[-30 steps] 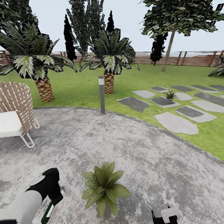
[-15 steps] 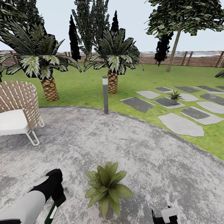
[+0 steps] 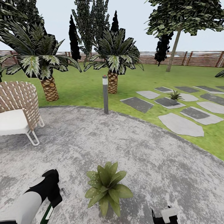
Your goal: Pick up the pesticide atomizer in the garden and spray insectifuge to fully cover both potted plants in the garden.
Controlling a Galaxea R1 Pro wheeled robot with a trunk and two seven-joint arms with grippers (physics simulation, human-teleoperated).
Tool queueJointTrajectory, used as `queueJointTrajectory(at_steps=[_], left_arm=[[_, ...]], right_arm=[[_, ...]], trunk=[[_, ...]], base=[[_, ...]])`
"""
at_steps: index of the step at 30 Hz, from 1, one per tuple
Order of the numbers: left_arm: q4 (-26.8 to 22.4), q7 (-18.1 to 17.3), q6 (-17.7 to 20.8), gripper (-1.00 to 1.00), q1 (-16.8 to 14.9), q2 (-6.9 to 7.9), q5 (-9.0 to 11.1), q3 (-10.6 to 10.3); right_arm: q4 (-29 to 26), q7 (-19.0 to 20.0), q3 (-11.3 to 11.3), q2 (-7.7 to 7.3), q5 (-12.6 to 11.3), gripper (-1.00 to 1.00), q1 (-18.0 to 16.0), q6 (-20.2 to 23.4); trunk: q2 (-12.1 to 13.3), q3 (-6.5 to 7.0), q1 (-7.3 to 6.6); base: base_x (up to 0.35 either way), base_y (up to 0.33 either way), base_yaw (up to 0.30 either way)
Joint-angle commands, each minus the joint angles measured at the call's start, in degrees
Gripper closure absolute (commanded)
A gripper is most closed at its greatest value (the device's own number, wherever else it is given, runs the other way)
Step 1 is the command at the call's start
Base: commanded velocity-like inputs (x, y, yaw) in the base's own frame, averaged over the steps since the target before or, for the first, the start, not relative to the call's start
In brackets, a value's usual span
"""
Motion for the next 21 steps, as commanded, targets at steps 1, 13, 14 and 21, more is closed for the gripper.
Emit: queueJointTrajectory(at_steps=[1,13,14,21], left_arm=[[-0.1,-0.4,0.5,1.0,0.0,-0.1,-0.2,0.1],[-0.7,-0.4,0.5,1.0,0.0,-0.77,-0.2,0.2],[-0.7,-0.4,0.5,1.0,0.0,-0.77,-0.2,0.2],[-0.9,-0.4,0.6,1.0,0.0,-1.09,-0.2,0.2]], right_arm=[[0.1,-0.4,-0.2,0.0,0.6,-1.0,0.0,-0.1],[0.0,-0.4,-0.2,0.0,0.6,-1.0,0.0,-0.1],[0.0,-0.4,-0.2,0.03,0.6,-1.0,0.0,-0.1],[0.0,-0.4,-0.2,0.1,0.5,-1.0,0.0,-0.1]], trunk=[[0.0,-0.05,-0.01],[0.0,-0.05,-0.01],[0.0,-0.05,-0.01],[0.0,-0.05,-0.01]], base=[[0.0,0.0,0.0],[0.096,-0.074,0.02],[0.076,-0.236,0.206],[-0.014,-0.216,0.061]])
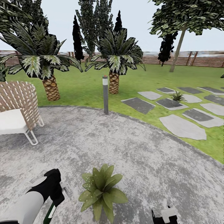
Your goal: Pick up the pesticide atomizer in the garden and spray insectifuge to fully cover both potted plants in the garden.
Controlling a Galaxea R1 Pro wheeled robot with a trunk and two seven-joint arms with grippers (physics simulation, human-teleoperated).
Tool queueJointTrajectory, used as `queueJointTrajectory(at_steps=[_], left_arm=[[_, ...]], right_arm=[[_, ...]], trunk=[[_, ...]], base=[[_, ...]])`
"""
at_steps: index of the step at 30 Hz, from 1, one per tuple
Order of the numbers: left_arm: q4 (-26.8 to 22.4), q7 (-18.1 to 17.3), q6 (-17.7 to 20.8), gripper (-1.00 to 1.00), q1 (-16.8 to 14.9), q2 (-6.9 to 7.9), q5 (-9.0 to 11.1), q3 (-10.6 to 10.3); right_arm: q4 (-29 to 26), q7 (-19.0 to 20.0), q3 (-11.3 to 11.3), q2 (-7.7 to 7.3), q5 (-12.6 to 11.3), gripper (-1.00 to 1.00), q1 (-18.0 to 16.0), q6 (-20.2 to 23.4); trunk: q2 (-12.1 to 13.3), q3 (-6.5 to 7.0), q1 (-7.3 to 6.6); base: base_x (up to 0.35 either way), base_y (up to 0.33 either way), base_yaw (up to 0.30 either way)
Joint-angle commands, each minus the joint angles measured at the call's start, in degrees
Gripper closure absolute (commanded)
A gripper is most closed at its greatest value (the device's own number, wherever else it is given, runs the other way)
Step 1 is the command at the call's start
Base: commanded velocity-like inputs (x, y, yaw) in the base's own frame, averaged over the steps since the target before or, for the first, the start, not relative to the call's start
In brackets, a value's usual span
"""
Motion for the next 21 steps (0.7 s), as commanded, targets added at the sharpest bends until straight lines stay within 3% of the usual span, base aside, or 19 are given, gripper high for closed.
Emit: queueJointTrajectory(at_steps=[1,8,14,21], left_arm=[[-0.1,-0.4,0.5,1.0,0.0,0.03,-0.3,0.2],[-0.1,-0.3,0.4,1.0,0.0,-0.04,-0.2,0.2],[0.0,-0.3,0.4,1.0,0.0,-0.1,-0.2,0.2],[-0.1,-0.2,0.4,1.0,0.0,-0.14,-0.2,0.2]], right_arm=[[0.1,-0.4,-0.2,0.0,0.6,-1.0,0.0,-0.1],[0.1,-0.4,-0.2,0.0,0.6,-1.0,0.0,-0.1],[0.1,-0.4,-0.2,0.0,0.6,-1.0,0.0,-0.1],[0.1,-0.4,-0.2,0.0,0.6,-1.0,-0.1,-0.1]], trunk=[[0.0,-0.05,-0.02],[0.0,-0.05,-0.02],[0.0,-0.05,-0.02],[0.0,-0.05,-0.02]], base=[[-0.01,-0.01,0.039],[-0.002,-0.002,0.203],[0.0,-0.001,0.047],[0.0,-0.234,0.001]])
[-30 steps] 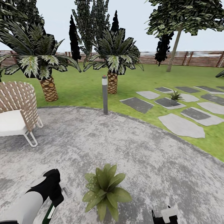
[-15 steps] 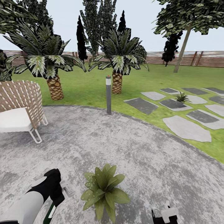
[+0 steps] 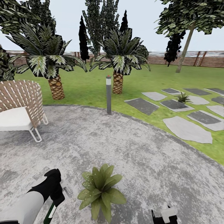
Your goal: Pick up the pesticide atomizer in the garden and spray insectifuge to fully cover both potted plants in the garden.
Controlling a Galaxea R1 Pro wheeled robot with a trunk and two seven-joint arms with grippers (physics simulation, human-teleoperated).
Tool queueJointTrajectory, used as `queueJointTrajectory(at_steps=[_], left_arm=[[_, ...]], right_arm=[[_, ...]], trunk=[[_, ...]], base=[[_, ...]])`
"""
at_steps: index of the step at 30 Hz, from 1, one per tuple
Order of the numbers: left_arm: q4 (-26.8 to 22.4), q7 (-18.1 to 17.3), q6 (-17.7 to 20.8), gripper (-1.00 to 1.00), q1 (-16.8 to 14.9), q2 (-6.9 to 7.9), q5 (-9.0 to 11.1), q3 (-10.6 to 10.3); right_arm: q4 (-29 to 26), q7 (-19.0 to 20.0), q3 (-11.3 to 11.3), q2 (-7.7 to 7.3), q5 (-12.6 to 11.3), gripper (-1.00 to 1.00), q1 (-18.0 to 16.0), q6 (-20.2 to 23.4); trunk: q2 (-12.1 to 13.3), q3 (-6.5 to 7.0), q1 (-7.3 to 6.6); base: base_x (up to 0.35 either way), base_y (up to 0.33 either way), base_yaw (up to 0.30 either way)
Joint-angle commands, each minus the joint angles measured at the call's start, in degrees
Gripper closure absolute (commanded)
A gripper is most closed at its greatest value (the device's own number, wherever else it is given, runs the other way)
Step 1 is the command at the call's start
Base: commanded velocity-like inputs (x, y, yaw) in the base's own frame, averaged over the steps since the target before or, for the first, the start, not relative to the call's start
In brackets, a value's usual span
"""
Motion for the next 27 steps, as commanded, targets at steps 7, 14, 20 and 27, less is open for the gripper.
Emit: queueJointTrajectory(at_steps=[7,14,20,27], left_arm=[[-0.2,-0.4,0.5,1.0,0.0,-0.02,-0.3,0.2],[-0.2,-0.4,0.5,1.0,0.0,0.01,-0.3,0.2],[-0.2,-0.4,0.5,1.0,0.0,-0.01,-0.3,0.2],[0.7,2.1,0.3,1.0,0.1,1.45,-0.3,0.1]], right_arm=[[0.1,-0.4,-0.2,0.0,0.6,-1.0,0.0,-0.1],[0.1,-0.4,-0.2,0.0,0.6,-1.0,0.0,-0.1],[0.1,-0.4,-0.2,0.0,0.7,-1.0,0.0,-0.1],[0.1,-0.4,-0.2,-0.06,0.7,-1.0,0.0,-0.1]], trunk=[[0.0,-0.05,-0.01],[0.0,-0.16,-0.01],[0.0,-0.2,-0.01],[0.0,-0.2,-0.01]], base=[[0.0,-0.233,0.001],[0.0,-0.044,0.163],[0.0,-0.001,0.066],[0.0,0.0,0.0]])
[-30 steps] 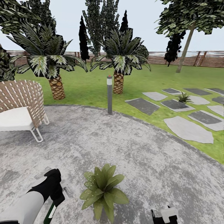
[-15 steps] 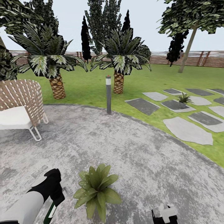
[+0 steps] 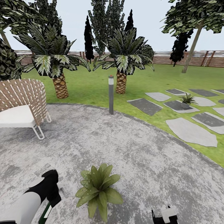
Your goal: Pick up the pesticide atomizer in the garden and spray insectifuge to fully cover both potted plants in the garden.
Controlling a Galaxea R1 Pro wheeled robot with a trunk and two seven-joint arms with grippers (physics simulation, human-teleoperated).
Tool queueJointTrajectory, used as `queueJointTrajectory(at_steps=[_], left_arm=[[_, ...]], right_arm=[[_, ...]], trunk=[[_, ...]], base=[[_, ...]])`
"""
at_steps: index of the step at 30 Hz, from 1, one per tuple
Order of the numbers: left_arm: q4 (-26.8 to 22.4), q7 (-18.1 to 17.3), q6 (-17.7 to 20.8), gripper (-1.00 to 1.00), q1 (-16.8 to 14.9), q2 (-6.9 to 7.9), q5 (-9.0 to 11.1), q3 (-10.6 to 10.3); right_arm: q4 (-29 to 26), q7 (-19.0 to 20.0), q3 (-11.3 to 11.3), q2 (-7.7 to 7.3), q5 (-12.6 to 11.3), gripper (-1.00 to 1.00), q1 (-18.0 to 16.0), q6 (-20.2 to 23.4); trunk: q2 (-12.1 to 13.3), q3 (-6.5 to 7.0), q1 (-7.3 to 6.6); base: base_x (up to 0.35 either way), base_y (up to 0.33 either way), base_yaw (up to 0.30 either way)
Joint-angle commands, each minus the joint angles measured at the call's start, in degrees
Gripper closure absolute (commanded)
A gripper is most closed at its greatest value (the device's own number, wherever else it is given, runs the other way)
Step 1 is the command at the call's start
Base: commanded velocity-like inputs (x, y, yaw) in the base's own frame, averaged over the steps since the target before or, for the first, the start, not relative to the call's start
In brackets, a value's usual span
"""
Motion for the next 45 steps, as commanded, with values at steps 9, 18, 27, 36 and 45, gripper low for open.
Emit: queueJointTrajectory(at_steps=[9,18,27,36,45], left_arm=[[-1.1,4.7,0.6,1.0,-0.3,-3.2,0.5,1.7],[0.0,4.7,0.1,1.0,0.2,-3.07,3.1,2.3],[-0.1,4.1,-0.3,1.0,-0.2,-1.2,2.5,2.3],[-0.1,2.1,-6.8,1.0,0.0,2.59,2.9,2.2],[-0.1,2.1,-6.7,1.0,0.0,-0.03,2.3,2.6]], right_arm=[[0.1,-0.4,-0.2,-0.02,0.6,-1.0,0.0,-0.1],[0.1,-0.4,-0.2,-0.02,0.7,-1.0,0.0,-0.1],[0.2,-0.4,-0.2,-0.02,0.7,-1.0,0.0,-0.1],[0.2,-0.4,-0.1,-0.02,0.8,-1.0,0.0,-0.1],[0.2,-0.4,-0.1,-0.02,0.8,-1.0,0.0,-0.1]], trunk=[[0.0,-0.05,-0.01],[0.0,-0.05,-0.01],[0.0,-0.05,-0.01],[0.0,-0.05,-0.01],[0.0,-0.05,-0.01]], base=[[0.0,0.0,0.0],[0.0,0.0,0.0],[0.0,0.0,0.0],[0.0,0.0,0.0],[0.0,0.0,0.0]])
